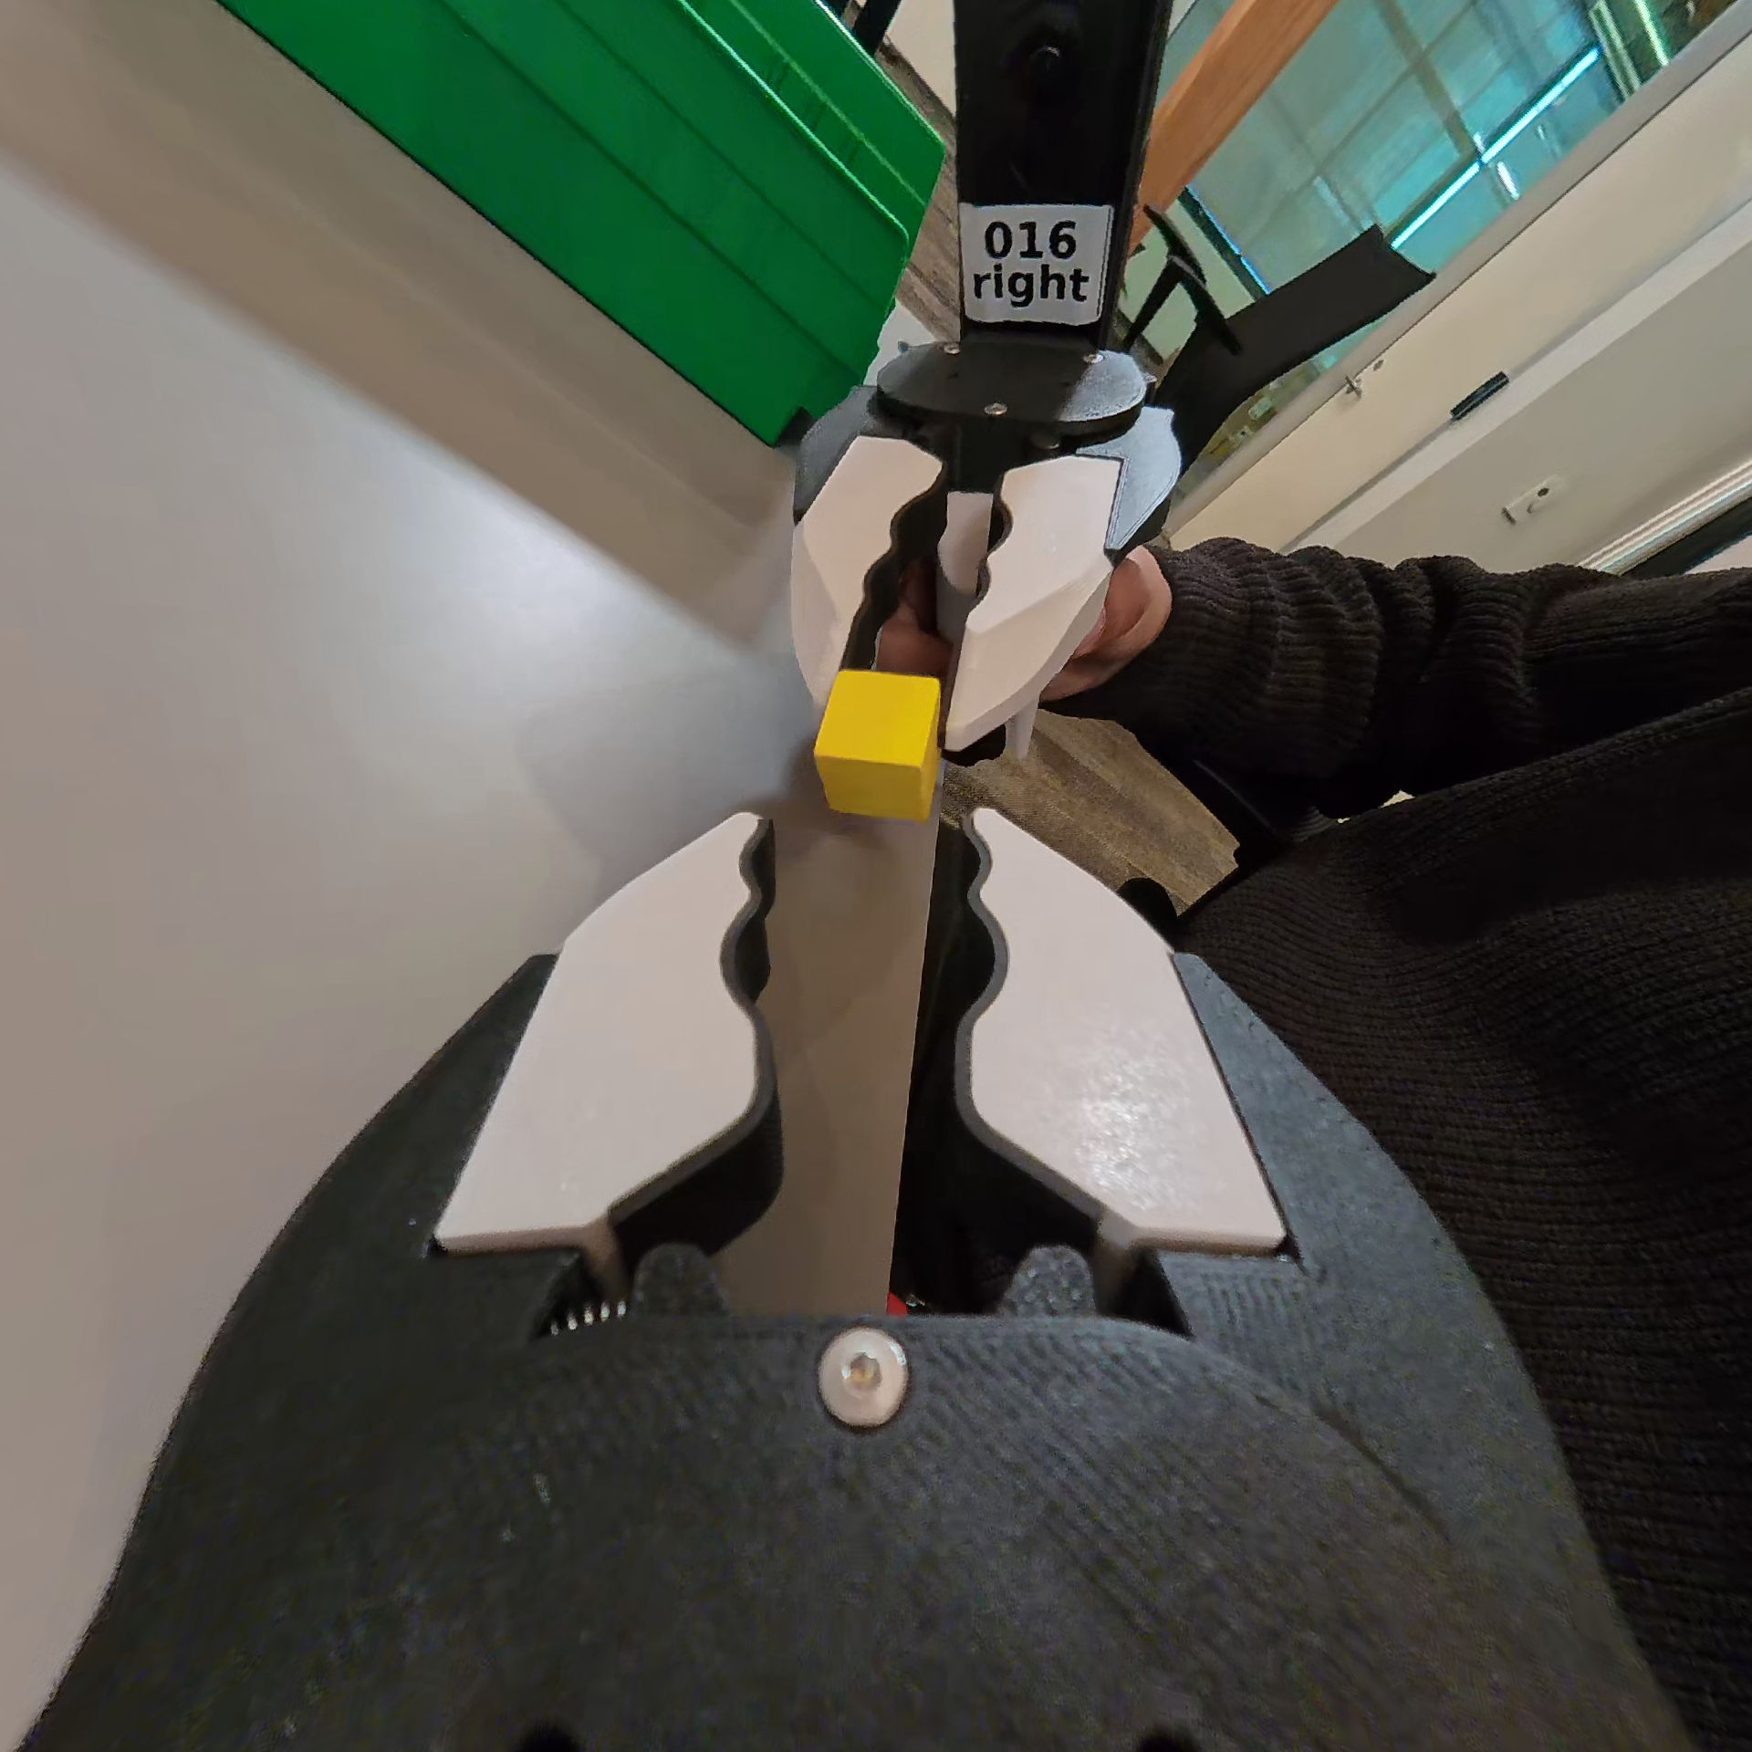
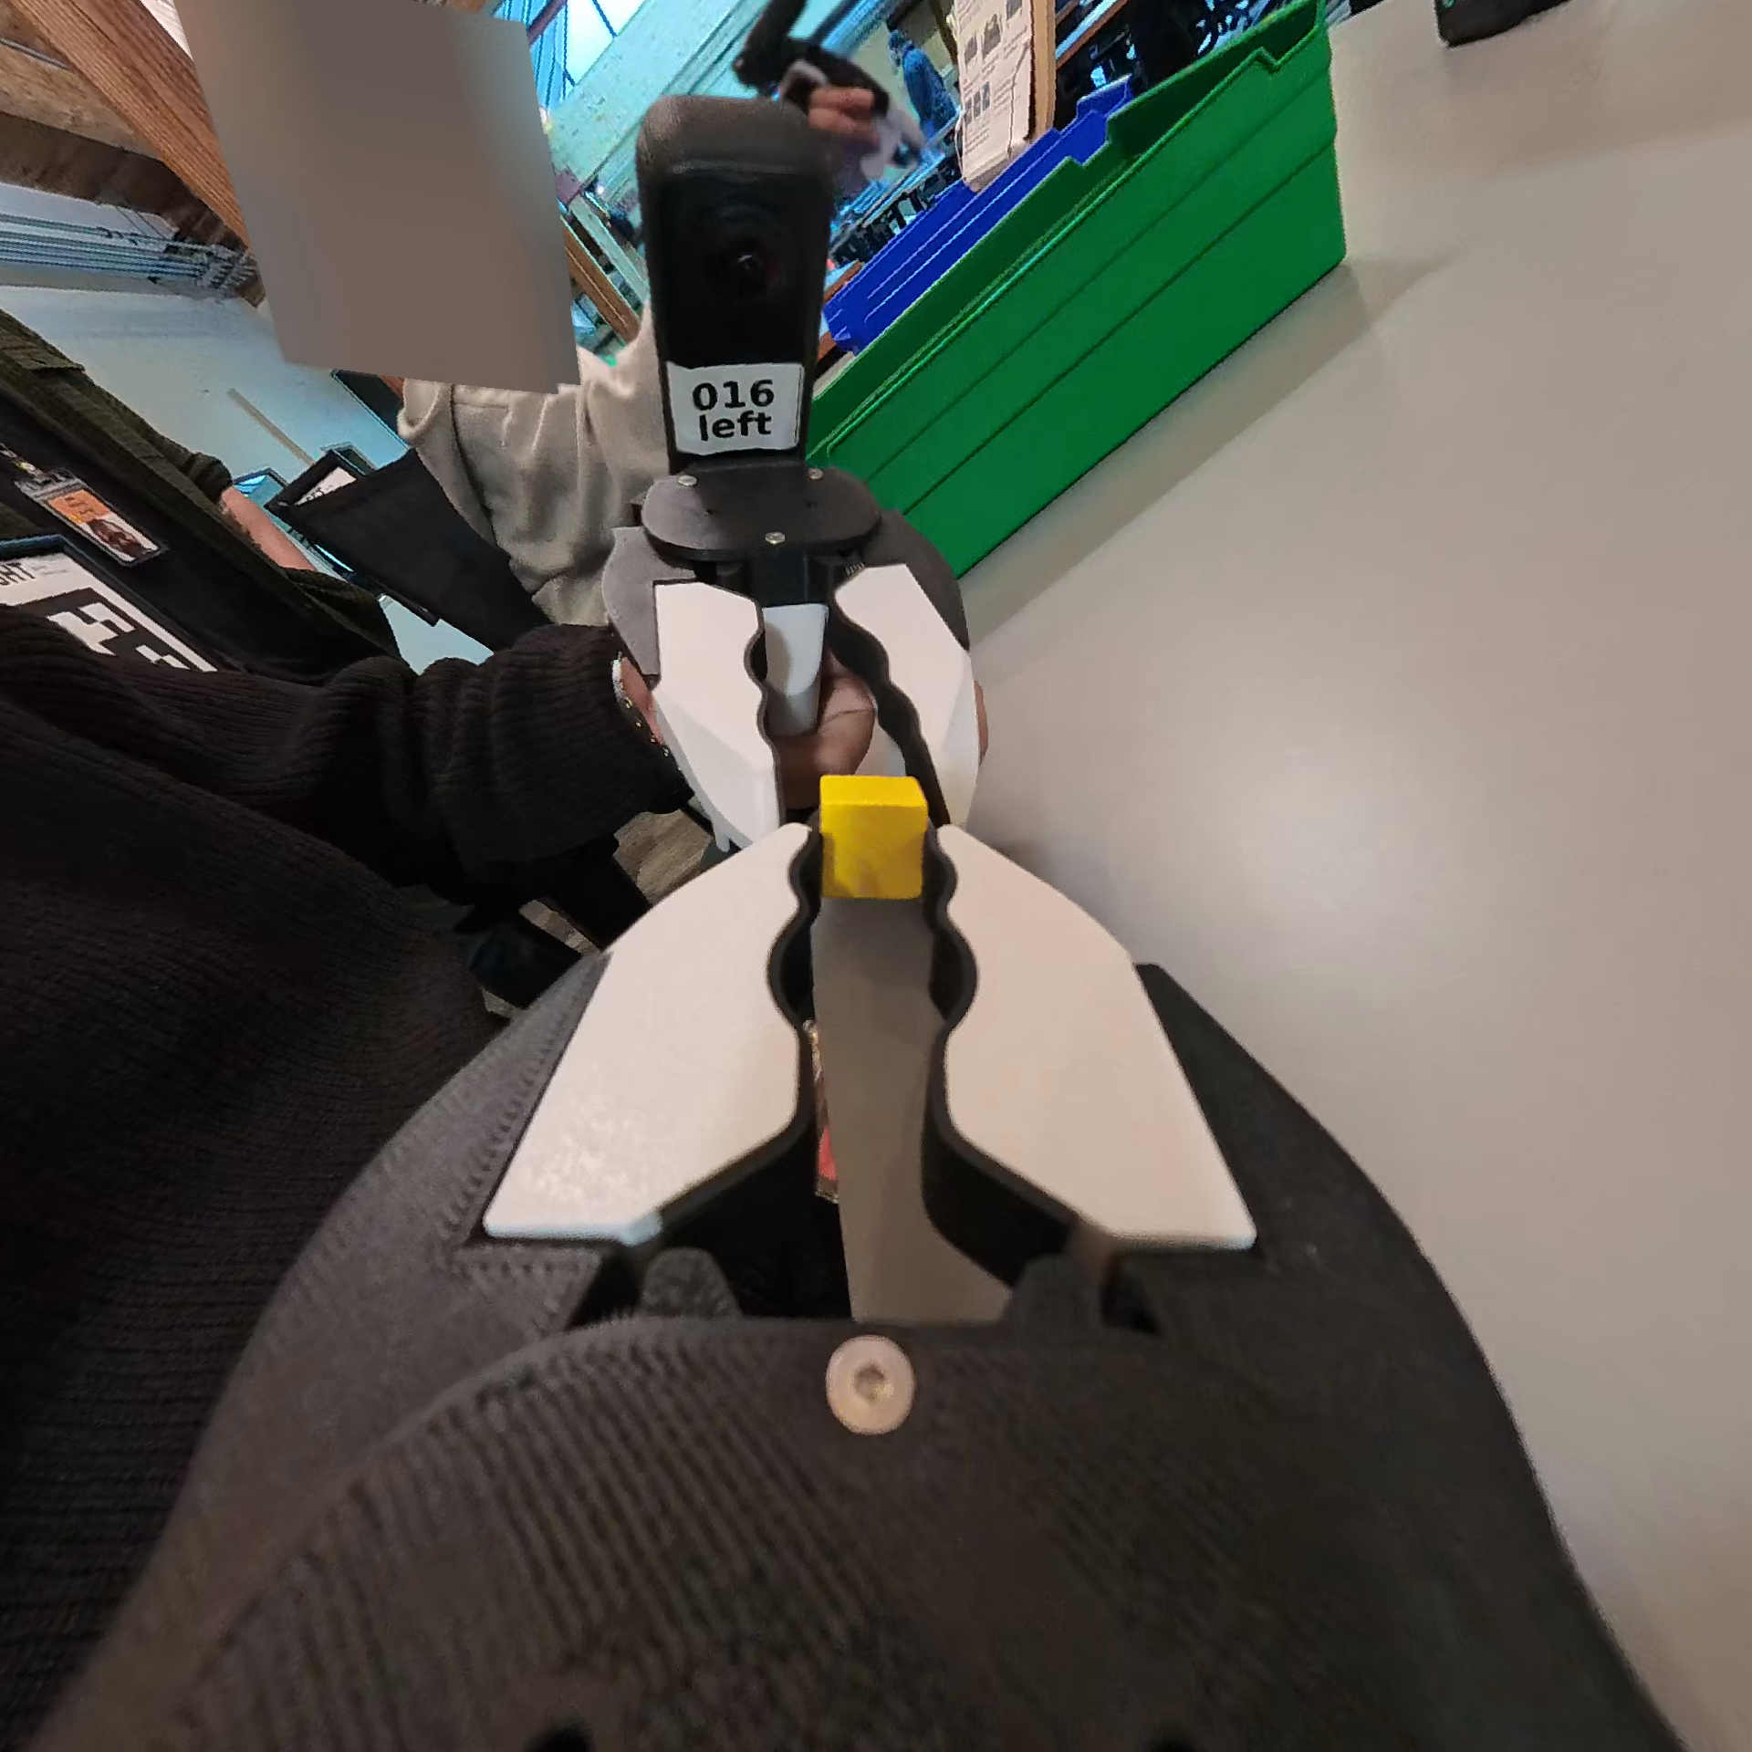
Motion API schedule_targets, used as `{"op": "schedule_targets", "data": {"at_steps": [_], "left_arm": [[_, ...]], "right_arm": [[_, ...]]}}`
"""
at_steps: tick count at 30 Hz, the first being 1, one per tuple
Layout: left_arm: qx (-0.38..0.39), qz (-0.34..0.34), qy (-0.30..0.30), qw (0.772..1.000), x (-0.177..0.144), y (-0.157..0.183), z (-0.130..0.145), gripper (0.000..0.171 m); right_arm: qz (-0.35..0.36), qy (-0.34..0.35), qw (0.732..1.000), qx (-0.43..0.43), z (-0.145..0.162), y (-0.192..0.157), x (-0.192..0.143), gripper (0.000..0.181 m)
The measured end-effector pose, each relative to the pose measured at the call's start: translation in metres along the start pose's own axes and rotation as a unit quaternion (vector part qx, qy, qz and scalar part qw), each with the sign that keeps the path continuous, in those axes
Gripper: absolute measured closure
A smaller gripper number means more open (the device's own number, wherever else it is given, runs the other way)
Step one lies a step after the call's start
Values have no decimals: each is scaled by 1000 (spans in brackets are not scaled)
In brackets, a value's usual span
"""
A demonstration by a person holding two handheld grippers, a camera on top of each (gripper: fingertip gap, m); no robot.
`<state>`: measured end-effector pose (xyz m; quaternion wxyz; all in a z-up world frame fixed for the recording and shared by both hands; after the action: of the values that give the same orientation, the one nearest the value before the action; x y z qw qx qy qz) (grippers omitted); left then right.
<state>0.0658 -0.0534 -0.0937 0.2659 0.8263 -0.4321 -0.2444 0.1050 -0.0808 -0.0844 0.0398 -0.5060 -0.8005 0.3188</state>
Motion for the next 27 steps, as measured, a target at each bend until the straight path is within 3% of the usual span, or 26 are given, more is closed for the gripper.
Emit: {"op": "schedule_targets", "data": {"at_steps": [4,7,11,15,20,23,25,27], "left_arm": [[1,-2,2,1000,0,0,0,133],[1,-2,6,1000,-2,-1,-1,133],[-5,1,11,1000,-4,-4,-2,133],[-7,6,13,1000,-4,-5,-1,134],[-4,3,11,1000,-2,-9,0,134],[-8,-1,14,1000,-1,-13,-1,134],[-11,-6,19,1000,-1,-15,-1,134],[-14,-12,26,999,-1,-17,-2,134]], "right_arm": [[6,12,1000,-16,-10,-3,-7,161],[29,46,997,-45,-35,-2,-26,160],[98,78,986,-106,-75,16,-79,160],[226,57,955,-184,-113,64,-157,160],[360,-62,887,-283,-133,150,-246,160],[428,-227,794,-368,-116,210,-288,160],[425,-325,747,-393,-100,235,-301,160],[390,-383,734,-402,-87,246,-299,160]]}}
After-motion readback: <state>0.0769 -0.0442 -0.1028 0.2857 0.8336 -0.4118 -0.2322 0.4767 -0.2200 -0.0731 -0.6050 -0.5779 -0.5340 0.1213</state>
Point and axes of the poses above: each gripper's, where its closed fingertips meet, x out along the fingers, z out of its underside, y = z × x across the jaws, the point moved 2 cm from there along -x, back along the fingers, and after that the axes turned 13 degrees about z, right-handed, at the moved point
